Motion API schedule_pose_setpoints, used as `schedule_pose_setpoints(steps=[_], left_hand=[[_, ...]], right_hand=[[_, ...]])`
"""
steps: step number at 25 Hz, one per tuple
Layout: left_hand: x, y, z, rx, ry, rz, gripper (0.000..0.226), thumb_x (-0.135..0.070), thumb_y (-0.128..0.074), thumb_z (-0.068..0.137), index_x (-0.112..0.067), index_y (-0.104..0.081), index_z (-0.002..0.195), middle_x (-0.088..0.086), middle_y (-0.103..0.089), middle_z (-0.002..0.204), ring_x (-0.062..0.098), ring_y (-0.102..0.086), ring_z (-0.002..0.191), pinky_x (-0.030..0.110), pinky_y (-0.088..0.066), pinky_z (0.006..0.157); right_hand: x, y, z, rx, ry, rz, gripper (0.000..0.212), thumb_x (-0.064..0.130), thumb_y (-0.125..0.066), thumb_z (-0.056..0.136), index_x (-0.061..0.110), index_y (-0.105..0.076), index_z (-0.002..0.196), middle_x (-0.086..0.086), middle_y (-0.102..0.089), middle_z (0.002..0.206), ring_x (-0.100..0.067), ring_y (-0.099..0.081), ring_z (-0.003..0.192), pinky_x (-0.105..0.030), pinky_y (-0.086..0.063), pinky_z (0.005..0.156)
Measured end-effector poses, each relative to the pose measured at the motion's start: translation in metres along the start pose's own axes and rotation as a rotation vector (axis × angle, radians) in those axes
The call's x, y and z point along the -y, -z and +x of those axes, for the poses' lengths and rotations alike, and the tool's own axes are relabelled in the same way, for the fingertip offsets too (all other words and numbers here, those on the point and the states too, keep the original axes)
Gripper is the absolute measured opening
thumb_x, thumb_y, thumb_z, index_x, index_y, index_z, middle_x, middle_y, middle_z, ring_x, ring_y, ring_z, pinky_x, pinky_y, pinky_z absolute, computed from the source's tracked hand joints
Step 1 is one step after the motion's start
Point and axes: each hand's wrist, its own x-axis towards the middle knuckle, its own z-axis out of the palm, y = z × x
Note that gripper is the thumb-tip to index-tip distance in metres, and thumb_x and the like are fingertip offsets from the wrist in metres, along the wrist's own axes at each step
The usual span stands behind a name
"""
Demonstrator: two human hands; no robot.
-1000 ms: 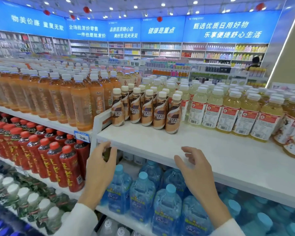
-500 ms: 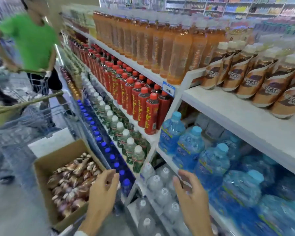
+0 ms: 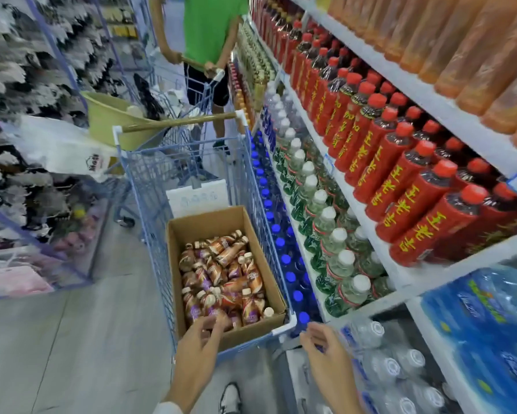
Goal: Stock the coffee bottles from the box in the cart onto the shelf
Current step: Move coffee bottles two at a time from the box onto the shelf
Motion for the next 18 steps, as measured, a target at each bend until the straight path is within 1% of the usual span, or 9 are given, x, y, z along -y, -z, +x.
schedule_pose_setpoints(steps=[1,2,3,5,7,10,13,16,18], left_hand=[[0.004,0.004,0.010,-0.002,0.024,0.004,0.018,-0.043,-0.061,0.097,-0.030,-0.065,0.108,-0.013,-0.069,0.106,0.004,-0.065,0.097,0.027,-0.052,0.082],[0.009,0.007,0.021,-0.010,0.056,0.014,0.018,-0.042,-0.061,0.096,-0.028,-0.065,0.108,-0.011,-0.069,0.105,0.007,-0.065,0.097,0.027,-0.051,0.082],[0.014,0.009,0.031,-0.013,0.084,0.032,0.020,-0.042,-0.061,0.096,-0.026,-0.065,0.108,-0.009,-0.070,0.105,0.009,-0.066,0.097,0.028,-0.051,0.083],[0.019,0.008,0.051,-0.018,0.136,0.066,0.027,-0.044,-0.062,0.096,-0.023,-0.065,0.112,-0.006,-0.071,0.107,0.012,-0.066,0.098,0.032,-0.053,0.087],[0.021,0.000,0.074,-0.013,0.179,0.098,0.032,-0.044,-0.061,0.096,-0.022,-0.063,0.118,-0.005,-0.069,0.112,0.014,-0.065,0.100,0.033,-0.053,0.089],[0.017,-0.019,0.111,0.018,0.252,0.095,0.032,-0.039,-0.059,0.097,-0.017,-0.062,0.120,0.000,-0.067,0.115,0.016,-0.061,0.101,0.030,-0.046,0.085],[0.018,-0.043,0.151,0.035,0.298,0.135,0.035,-0.037,-0.057,0.099,-0.013,-0.062,0.123,0.004,-0.067,0.116,0.018,-0.060,0.106,0.027,-0.041,0.085],[0.023,-0.067,0.201,0.028,0.419,0.105,0.047,-0.047,-0.054,0.098,-0.015,-0.055,0.133,0.005,-0.064,0.126,0.023,-0.059,0.115,0.033,-0.044,0.095],[0.030,-0.081,0.245,-0.020,0.473,0.097,0.059,-0.052,-0.053,0.097,-0.014,-0.049,0.141,0.009,-0.059,0.137,0.029,-0.056,0.124,0.039,-0.043,0.104]], right_hand=[[0.002,-0.009,0.010,0.038,-0.006,-0.033,0.018,0.018,-0.071,0.092,0.034,-0.063,0.096,0.007,-0.070,0.103,-0.009,-0.065,0.097,-0.027,-0.051,0.089],[0.005,-0.017,0.019,0.068,-0.020,-0.061,0.015,0.022,-0.070,0.092,0.034,-0.064,0.099,0.008,-0.070,0.104,-0.010,-0.065,0.100,-0.032,-0.051,0.091],[0.008,-0.023,0.026,0.096,-0.037,-0.094,0.014,0.025,-0.070,0.092,0.033,-0.064,0.102,0.009,-0.070,0.106,-0.010,-0.065,0.101,-0.033,-0.050,0.092],[0.012,-0.034,0.041,0.133,-0.068,-0.128,0.014,0.027,-0.069,0.093,0.031,-0.065,0.105,0.010,-0.070,0.106,-0.010,-0.065,0.102,-0.032,-0.049,0.091],[0.015,-0.044,0.058,0.161,-0.093,-0.149,0.012,0.028,-0.069,0.093,0.032,-0.064,0.104,0.011,-0.070,0.106,-0.010,-0.064,0.103,-0.031,-0.049,0.092],[0.021,-0.057,0.083,0.221,-0.130,-0.190,0.012,0.030,-0.067,0.095,0.030,-0.063,0.106,0.013,-0.067,0.107,-0.007,-0.062,0.104,-0.027,-0.047,0.091],[0.021,-0.069,0.114,0.275,-0.163,-0.238,0.014,0.033,-0.067,0.094,0.032,-0.062,0.107,0.014,-0.067,0.107,-0.005,-0.062,0.103,-0.025,-0.045,0.087],[0.020,-0.079,0.144,0.316,-0.182,-0.263,0.013,0.029,-0.069,0.093,0.037,-0.060,0.098,0.013,-0.068,0.104,-0.003,-0.063,0.099,-0.025,-0.049,0.088],[0.017,-0.085,0.161,0.322,-0.207,-0.257,0.018,0.025,-0.071,0.092,0.039,-0.060,0.093,0.012,-0.068,0.103,-0.003,-0.063,0.097,-0.017,-0.048,0.082]])
